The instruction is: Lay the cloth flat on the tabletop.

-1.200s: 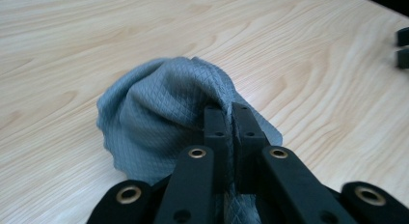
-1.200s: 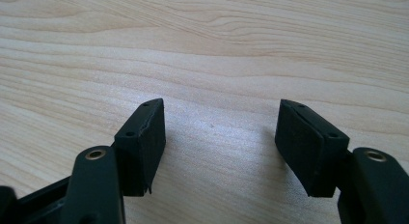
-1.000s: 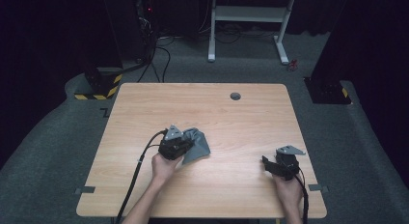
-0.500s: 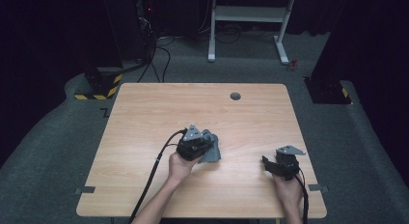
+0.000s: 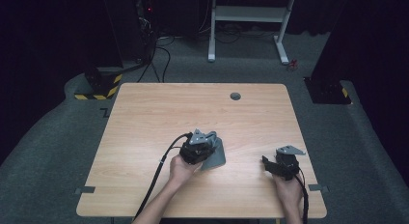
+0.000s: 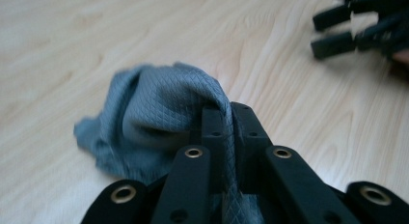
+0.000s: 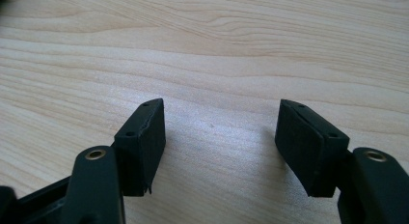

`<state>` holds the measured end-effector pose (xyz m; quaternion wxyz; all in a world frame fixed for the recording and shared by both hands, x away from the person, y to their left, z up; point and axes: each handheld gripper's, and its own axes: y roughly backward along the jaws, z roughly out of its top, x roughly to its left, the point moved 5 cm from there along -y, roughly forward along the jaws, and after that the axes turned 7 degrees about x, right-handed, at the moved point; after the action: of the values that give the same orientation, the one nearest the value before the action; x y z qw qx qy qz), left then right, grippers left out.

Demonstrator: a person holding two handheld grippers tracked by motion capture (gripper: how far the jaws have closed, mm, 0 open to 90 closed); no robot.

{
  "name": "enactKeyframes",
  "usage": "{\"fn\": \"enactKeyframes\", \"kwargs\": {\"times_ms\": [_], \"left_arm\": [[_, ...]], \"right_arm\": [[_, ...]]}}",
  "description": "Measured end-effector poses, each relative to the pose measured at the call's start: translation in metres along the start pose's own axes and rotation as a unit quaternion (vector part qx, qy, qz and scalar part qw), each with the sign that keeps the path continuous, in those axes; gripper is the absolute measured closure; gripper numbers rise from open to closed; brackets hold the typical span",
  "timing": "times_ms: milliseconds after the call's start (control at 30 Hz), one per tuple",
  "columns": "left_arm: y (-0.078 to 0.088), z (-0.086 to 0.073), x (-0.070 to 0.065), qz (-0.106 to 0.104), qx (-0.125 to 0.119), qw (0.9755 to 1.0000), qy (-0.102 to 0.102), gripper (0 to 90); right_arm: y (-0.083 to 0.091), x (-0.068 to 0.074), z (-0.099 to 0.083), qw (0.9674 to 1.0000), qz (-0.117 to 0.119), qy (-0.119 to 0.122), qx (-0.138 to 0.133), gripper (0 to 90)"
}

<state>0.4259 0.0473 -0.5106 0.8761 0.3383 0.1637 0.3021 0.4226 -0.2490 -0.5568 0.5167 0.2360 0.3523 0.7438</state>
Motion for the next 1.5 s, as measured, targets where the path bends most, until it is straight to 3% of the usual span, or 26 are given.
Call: {"fn": "enactKeyframes", "kwargs": {"times_ms": [133, 233, 367, 433, 567, 700, 833, 967, 1000, 1167, 1267, 1500], "left_arm": [[-0.002, -0.020, -0.001, 0.002, 0.037, 0.9993, -0.004, 80.1], [-0.001, -0.030, -0.002, 0.006, 0.049, 0.9987, -0.009, 73.7], [0.012, -0.037, 0.008, 0.031, 0.038, 0.9988, 0.002, 63.0], [0.017, -0.040, 0.014, 0.039, 0.031, 0.9987, 0.013, 60.4], [0.022, -0.049, 0.029, 0.051, 0.027, 0.9976, 0.038, 58.0], [0.017, -0.054, 0.033, 0.055, 0.038, 0.9969, 0.042, 57.7], [0.009, -0.052, 0.033, 0.051, 0.035, 0.9968, 0.050, 56.6], [0.002, -0.048, 0.029, 0.047, 0.038, 0.9974, 0.040, 57.5], [0.000, -0.047, 0.027, 0.044, 0.037, 0.9977, 0.037, 61.1], [-0.005, -0.045, 0.016, 0.035, 0.052, 0.9980, 0.008, 77.9], [-0.008, -0.046, 0.011, 0.030, 0.064, 0.9975, -0.007, 88.0], [-0.002, -0.049, 0.006, 0.026, 0.070, 0.9968, -0.027, 90.0]], "right_arm": [[0.000, 0.000, 0.000, 1.0000, 0.000, 0.000, 0.000, 35.3], [0.000, 0.000, 0.000, 1.0000, -0.001, 0.001, -0.002, 39.9], [0.001, 0.005, 0.001, 0.9999, 0.006, 0.010, -0.006, 51.3], [0.002, 0.008, 0.001, 0.9997, 0.012, 0.020, -0.008, 61.9], [0.008, 0.032, 0.001, 0.9972, 0.039, 0.062, -0.013, 67.6], [0.016, 0.074, 0.008, 0.9883, 0.105, 0.109, -0.024, 67.3], [0.015, 0.118, 0.015, 0.9750, 0.157, 0.156, -0.019, 66.6], [0.008, 0.149, 0.017, 0.9671, 0.172, 0.187, -0.004, 65.8], [0.005, 0.155, 0.018, 0.9655, 0.173, 0.194, -0.001, 65.2], [-0.001, 0.174, 0.021, 0.9611, 0.181, 0.209, 0.000, 63.7], [-0.005, 0.180, 0.020, 0.9586, 0.172, 0.227, 0.009, 68.2], [-0.005, 0.175, 0.016, 0.9535, 0.169, 0.249, 0.013, 89.1]]}}
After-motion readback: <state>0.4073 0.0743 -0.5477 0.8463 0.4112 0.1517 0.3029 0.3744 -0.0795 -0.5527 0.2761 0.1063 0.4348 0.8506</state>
